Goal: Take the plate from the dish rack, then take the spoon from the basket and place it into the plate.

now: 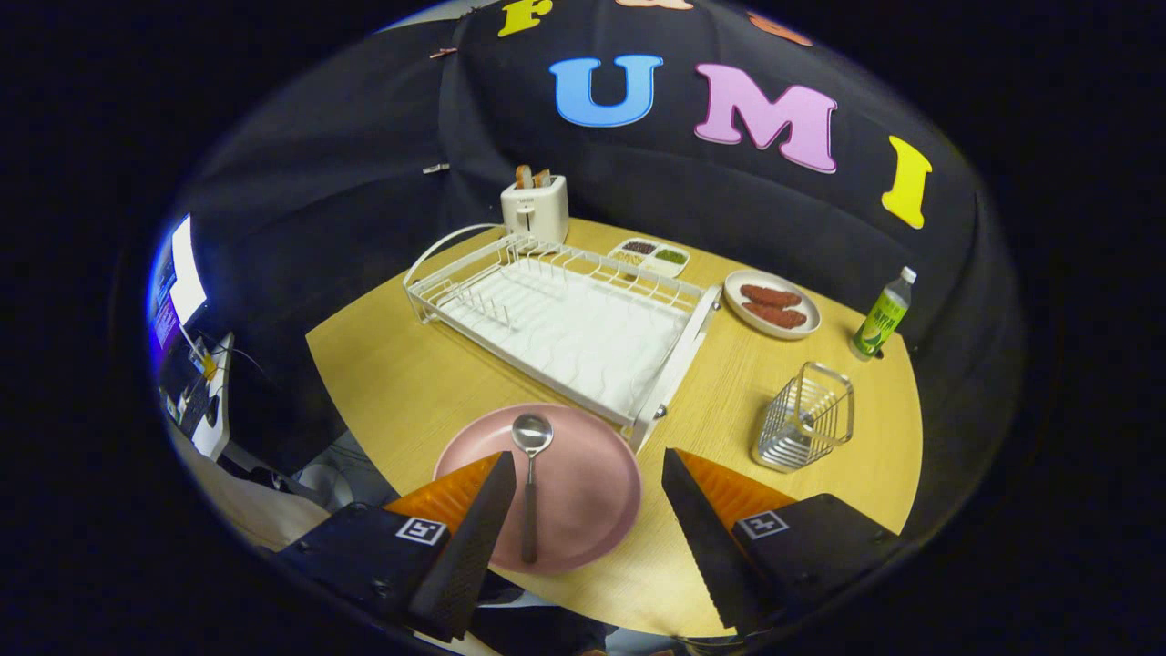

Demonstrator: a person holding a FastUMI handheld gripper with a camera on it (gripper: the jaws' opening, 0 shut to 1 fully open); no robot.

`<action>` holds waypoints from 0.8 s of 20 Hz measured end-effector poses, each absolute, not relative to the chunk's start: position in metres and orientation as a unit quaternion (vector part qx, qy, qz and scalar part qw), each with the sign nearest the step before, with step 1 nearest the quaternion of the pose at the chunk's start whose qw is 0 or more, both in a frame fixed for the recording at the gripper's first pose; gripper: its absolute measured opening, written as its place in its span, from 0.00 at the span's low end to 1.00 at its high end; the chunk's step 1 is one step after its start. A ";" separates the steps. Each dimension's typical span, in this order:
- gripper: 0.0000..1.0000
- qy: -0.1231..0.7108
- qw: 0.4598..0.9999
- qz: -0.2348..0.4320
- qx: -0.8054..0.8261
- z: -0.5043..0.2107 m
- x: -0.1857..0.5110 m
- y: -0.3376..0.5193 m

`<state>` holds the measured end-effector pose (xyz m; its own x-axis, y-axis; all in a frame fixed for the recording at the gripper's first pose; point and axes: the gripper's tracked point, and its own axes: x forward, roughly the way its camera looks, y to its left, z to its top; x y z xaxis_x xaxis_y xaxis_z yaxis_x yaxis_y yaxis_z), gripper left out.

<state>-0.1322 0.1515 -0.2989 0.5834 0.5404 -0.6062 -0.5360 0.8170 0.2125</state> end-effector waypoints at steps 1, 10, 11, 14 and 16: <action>0.99 0.327 0.897 0.298 0.002 -0.286 -0.126 0.146; 0.98 0.188 0.956 0.227 0.009 -0.155 -0.054 0.070; 0.98 0.175 0.960 0.217 0.007 -0.143 -0.047 0.057; 0.98 0.139 0.972 0.188 -0.003 -0.113 -0.032 0.026; 0.98 0.125 0.978 0.169 -0.001 -0.099 -0.026 0.008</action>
<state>-0.0263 0.0080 -0.0990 0.9115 0.3308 -0.2443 -0.3311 0.9427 0.0409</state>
